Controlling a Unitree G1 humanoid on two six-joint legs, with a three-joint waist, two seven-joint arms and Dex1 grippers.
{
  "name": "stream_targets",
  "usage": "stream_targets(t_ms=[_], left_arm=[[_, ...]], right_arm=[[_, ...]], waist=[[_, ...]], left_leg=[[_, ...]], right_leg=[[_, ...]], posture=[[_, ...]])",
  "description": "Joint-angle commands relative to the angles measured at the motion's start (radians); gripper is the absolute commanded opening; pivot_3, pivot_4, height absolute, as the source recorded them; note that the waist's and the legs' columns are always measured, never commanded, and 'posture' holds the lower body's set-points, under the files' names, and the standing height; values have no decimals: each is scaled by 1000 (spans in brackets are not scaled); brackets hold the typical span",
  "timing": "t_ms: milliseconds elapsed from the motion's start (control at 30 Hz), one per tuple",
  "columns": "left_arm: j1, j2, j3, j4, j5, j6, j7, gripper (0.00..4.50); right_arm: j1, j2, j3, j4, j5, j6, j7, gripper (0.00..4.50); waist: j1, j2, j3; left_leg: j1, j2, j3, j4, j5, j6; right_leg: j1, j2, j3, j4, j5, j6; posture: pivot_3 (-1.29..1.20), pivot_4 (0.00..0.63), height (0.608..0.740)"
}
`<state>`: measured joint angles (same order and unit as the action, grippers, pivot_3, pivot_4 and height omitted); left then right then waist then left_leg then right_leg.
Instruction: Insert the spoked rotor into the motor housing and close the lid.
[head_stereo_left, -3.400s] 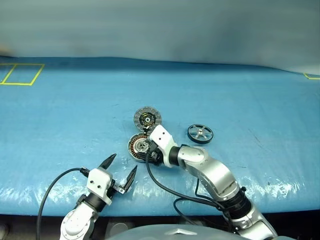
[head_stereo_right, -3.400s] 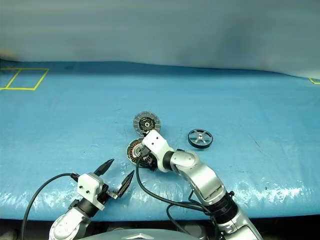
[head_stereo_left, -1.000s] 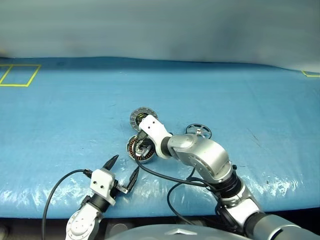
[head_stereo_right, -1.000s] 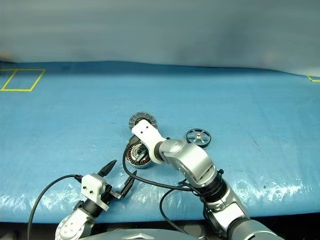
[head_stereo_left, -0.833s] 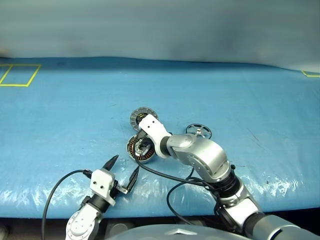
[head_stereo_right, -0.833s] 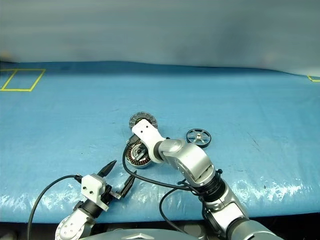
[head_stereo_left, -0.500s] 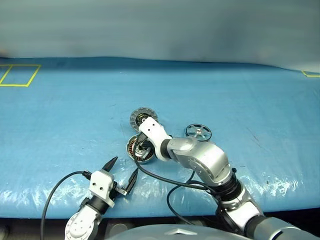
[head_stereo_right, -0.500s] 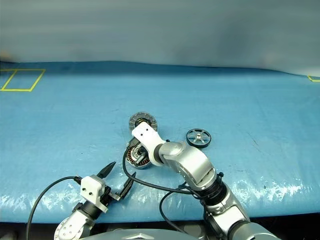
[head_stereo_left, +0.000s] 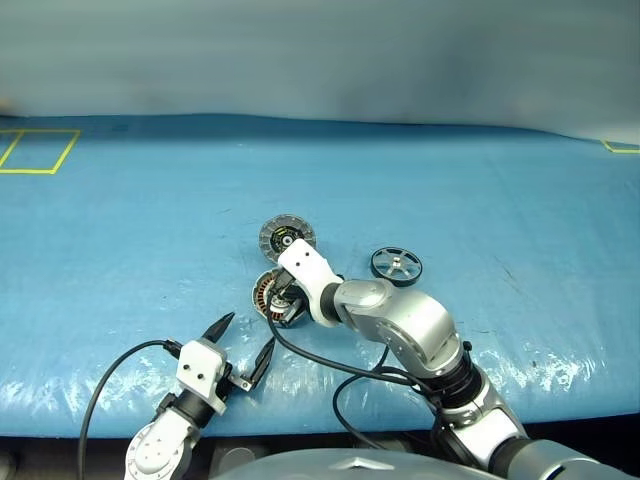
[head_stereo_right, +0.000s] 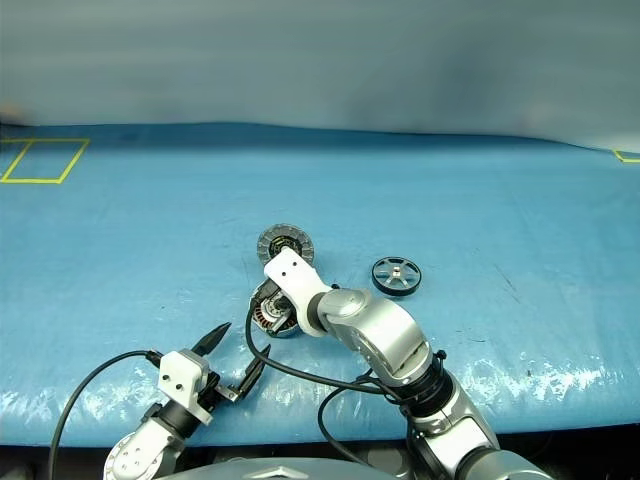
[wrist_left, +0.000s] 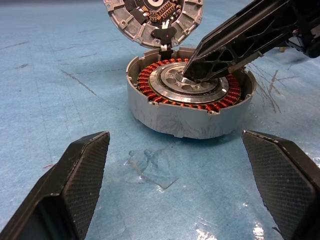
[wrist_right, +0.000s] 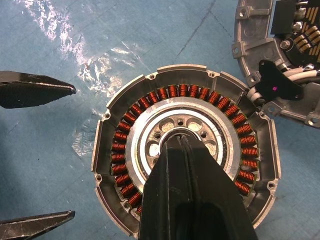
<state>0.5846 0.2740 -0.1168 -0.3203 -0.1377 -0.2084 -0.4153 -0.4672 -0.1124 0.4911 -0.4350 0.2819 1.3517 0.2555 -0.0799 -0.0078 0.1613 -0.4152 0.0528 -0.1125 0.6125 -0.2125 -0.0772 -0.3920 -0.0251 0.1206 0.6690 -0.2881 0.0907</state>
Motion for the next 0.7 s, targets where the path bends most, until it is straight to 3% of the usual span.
stream_targets(t_ms=[33,200,433,700], left_arm=[[1,1,9,-10,-9,-27,-5,4500],[-7,-4,7,2,-10,-28,-4,4500],[-6,-21,5,13,-6,-37,9,4500],[7,-34,-1,15,0,-43,16,4500]], right_arm=[[-6,4,-5,-32,6,-23,3,25],[-33,-34,39,-9,15,-4,41,25],[-160,-167,206,-6,-37,-46,82,25],[-123,-133,132,-37,-19,-89,89,25]], waist=[[0,0,0],[0,0,0],[1,0,0],[2,0,0]], left_leg=[[0,0,0,0,0,0],[0,0,0,0,0,0],[0,0,0,0,0,0],[0,0,0,0,0,0]], right_leg=[[0,0,0,0,0,0],[0,0,0,0,0,0],[0,0,0,0,0,0],[0,0,0,0,1,0]], posture=[[0,150,740],[0,150,740],[0,150,740],[0,150,740]])
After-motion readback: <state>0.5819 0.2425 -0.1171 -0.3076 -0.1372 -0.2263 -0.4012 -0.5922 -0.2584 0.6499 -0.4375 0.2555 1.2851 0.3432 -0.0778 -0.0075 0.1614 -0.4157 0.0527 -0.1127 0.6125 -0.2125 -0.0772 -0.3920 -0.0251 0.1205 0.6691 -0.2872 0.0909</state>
